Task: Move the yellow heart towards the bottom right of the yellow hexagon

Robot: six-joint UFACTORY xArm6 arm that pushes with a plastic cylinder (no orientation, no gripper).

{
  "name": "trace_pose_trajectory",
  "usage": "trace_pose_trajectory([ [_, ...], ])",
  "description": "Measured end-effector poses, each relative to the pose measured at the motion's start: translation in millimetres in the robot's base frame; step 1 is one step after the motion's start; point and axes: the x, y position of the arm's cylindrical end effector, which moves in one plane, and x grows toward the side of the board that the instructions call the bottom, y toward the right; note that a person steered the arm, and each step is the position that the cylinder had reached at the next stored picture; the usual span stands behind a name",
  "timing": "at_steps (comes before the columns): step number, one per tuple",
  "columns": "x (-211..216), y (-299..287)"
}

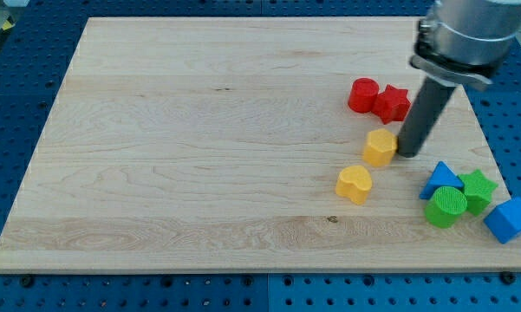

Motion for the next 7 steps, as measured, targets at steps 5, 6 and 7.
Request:
trace_pose_trajectory([
  [5, 52, -29],
  [6, 68, -24],
  [7, 98, -25],
])
